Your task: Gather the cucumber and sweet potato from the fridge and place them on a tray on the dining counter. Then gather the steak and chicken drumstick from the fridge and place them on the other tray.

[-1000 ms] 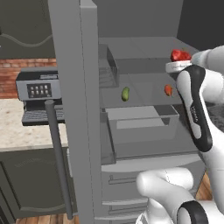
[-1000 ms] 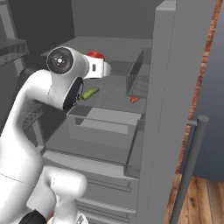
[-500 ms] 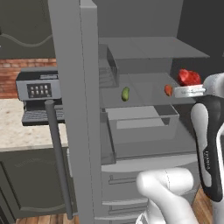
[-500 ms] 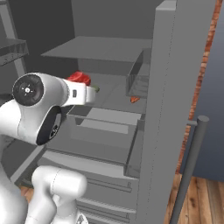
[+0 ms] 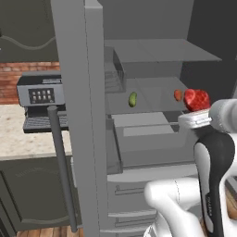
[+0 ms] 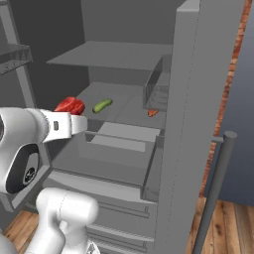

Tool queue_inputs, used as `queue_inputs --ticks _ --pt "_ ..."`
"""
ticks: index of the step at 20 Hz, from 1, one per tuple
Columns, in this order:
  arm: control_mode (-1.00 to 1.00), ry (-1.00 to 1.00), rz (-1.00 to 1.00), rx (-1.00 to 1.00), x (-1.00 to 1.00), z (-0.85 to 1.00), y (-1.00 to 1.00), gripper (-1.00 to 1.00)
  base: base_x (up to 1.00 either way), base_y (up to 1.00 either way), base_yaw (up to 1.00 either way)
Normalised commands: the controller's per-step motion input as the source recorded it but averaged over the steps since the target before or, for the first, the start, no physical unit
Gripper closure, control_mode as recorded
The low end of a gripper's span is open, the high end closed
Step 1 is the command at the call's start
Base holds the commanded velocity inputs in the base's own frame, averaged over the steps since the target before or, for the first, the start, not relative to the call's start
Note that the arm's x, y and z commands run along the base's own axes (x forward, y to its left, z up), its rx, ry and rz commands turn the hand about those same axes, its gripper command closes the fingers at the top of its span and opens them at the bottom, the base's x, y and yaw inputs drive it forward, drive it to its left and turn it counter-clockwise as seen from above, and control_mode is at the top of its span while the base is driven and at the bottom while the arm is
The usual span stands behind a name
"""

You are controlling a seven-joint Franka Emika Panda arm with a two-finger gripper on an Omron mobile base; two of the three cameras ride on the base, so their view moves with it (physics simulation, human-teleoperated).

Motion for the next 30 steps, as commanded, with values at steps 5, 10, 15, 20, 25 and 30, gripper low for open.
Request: queue_inputs --ticks 5,10,15,20,25,30 --pt "-1.0 0.0 -0.03 -0.07 -0.02 -0.07 0.16 1.0 0.0 0.0 0.0" --pt "-1.0 0.0 -0.02 0.0 0.0 -0.01 0.0 1.0 0.0 0.0 0.0" --pt "-1.0 0.0 0.0 0.0 0.0 0.0 0.0 1.0 0.0 0.0 0.0" --pt "1.0 0.0 0.0 0.0 -0.03 0.0 0.0 1.0 -0.42 -0.02 -0.07" --pt "1.0 0.0 0.0 0.0 0.0 0.0 0.0 1.0 -0.63 -0.03 -0.11" --pt "1.0 0.0 0.0 0.0 0.0 0.0 0.0 1.0 -0.54 -0.04 -0.21"
